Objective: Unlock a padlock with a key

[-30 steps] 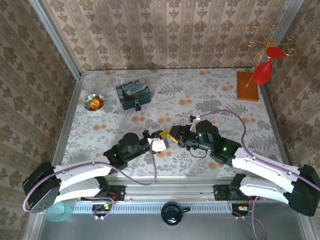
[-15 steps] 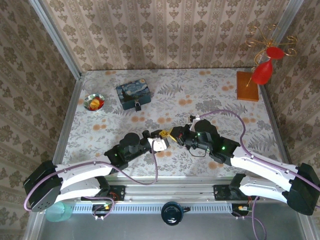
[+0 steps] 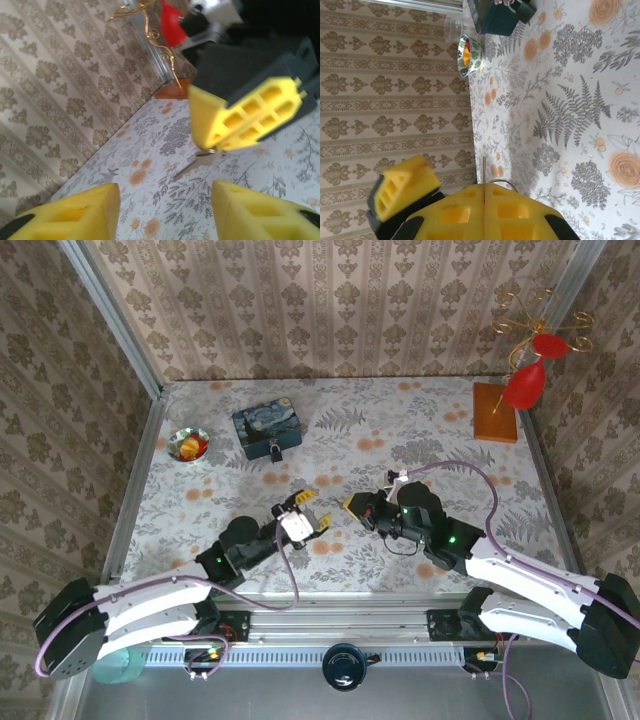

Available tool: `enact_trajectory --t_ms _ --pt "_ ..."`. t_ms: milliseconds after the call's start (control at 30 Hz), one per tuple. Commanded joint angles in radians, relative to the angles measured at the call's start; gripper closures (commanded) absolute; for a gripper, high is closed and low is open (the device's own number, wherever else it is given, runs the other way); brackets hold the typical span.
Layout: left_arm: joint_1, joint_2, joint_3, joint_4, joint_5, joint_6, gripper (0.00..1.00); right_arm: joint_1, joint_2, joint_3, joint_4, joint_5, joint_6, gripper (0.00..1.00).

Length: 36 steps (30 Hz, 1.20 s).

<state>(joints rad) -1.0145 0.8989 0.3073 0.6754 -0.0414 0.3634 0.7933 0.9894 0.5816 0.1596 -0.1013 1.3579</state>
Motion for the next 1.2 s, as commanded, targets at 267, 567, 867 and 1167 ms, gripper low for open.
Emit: enact_trajectory --t_ms 267,567,867,1167 --pt "0.237 -0.079 0.189 -0.311 0.259 -0.942 0.4 0.024 0.003 -0.116 0.426 0.08 -0.23 1.0" --pt "0.275 0.042 0.198 -0.182 0.366 -1.206 0.44 0.056 0.051 -0.106 0.512 0.101 -0.274 1.0" --pt "0.275 0.093 0.179 -0.086 0.395 -1.277 0.48 0.07 0.106 -0.07 0.509 0.088 -0.265 1.0" --pt "0.288 0.104 0.164 -0.104 0.409 -1.278 0.53 0.074 0.118 -0.055 0.512 0.061 -0.259 1.0"
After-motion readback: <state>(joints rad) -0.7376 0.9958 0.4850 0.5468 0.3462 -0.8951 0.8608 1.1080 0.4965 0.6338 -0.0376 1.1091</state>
